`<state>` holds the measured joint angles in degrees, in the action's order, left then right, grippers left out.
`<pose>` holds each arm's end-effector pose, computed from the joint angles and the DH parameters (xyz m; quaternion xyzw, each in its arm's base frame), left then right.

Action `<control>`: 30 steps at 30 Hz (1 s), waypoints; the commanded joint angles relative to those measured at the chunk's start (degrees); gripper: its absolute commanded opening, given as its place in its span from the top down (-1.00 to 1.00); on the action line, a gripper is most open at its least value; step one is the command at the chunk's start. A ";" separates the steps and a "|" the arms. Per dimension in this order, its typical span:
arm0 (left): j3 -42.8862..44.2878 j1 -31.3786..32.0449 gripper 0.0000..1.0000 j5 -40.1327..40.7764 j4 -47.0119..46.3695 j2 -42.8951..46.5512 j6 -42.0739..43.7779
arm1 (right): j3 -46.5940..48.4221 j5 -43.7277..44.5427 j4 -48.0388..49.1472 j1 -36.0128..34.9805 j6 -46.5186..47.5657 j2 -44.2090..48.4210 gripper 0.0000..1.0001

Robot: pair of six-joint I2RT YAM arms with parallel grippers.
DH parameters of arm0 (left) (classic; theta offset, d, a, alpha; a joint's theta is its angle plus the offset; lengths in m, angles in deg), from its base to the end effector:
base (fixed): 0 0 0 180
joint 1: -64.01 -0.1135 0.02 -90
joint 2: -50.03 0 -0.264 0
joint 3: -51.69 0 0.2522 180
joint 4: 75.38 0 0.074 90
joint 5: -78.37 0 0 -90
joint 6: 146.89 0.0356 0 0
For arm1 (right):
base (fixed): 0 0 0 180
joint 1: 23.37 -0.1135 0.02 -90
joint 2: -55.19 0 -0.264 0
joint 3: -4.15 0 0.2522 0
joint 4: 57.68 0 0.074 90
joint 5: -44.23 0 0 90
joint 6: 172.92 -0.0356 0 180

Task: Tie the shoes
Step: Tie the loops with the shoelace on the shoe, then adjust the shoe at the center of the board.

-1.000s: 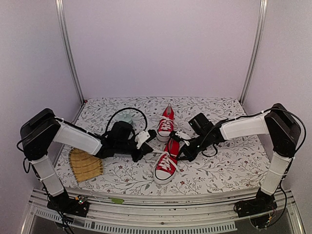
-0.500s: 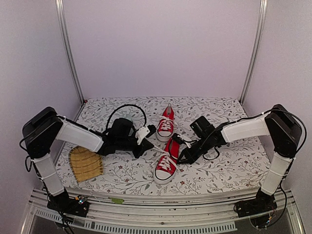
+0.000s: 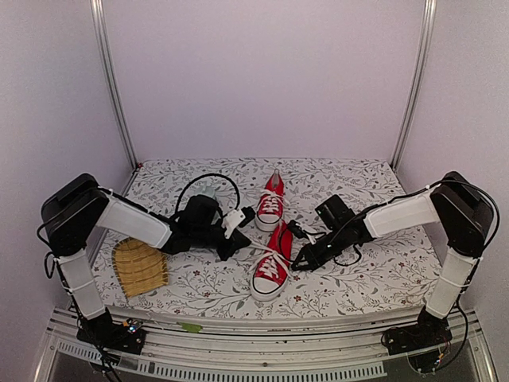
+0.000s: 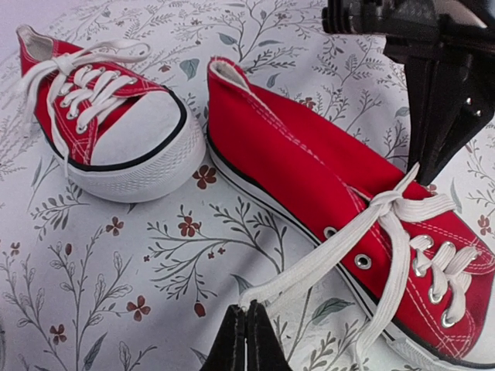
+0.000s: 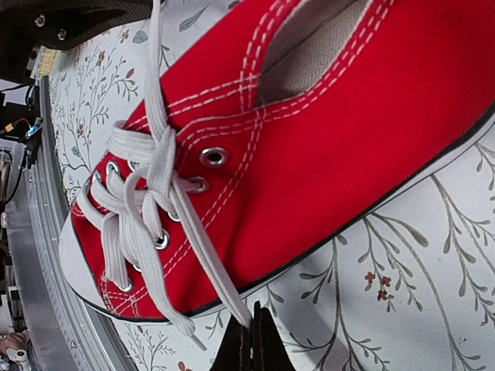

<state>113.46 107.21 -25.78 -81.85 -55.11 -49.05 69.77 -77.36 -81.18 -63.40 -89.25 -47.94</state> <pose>0.2558 -0.2521 0.1300 0.4321 0.7774 -0.2397 0.3892 0.2411 0.2269 0.1258 -0.3352 0.8719 0.3371 0.1177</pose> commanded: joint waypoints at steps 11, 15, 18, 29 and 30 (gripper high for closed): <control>0.27 -2.25 1.00 1.93 6.24 -4.23 -1.63 | -2.96 1.77 -5.17 2.38 -1.49 -2.42 0.99; 0.53 -1.57 1.00 0.01 7.65 -5.18 -0.60 | -2.90 1.85 -4.85 2.59 -1.42 -2.83 0.99; 0.92 0.78 1.00 -3.82 7.56 -5.57 1.66 | -0.73 1.58 -4.67 2.54 -1.20 -4.09 0.99; 2.18 4.26 1.00 -13.21 10.23 -5.58 4.77 | 3.94 3.30 -4.38 3.21 -0.43 -6.25 0.99; 1.91 4.19 1.00 -14.44 9.98 -5.15 4.89 | 4.14 3.42 -4.33 3.40 -0.44 -6.13 0.98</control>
<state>115.84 110.89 -35.92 -75.82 -60.33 -45.75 73.48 -77.67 -81.98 -61.45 -89.71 -52.64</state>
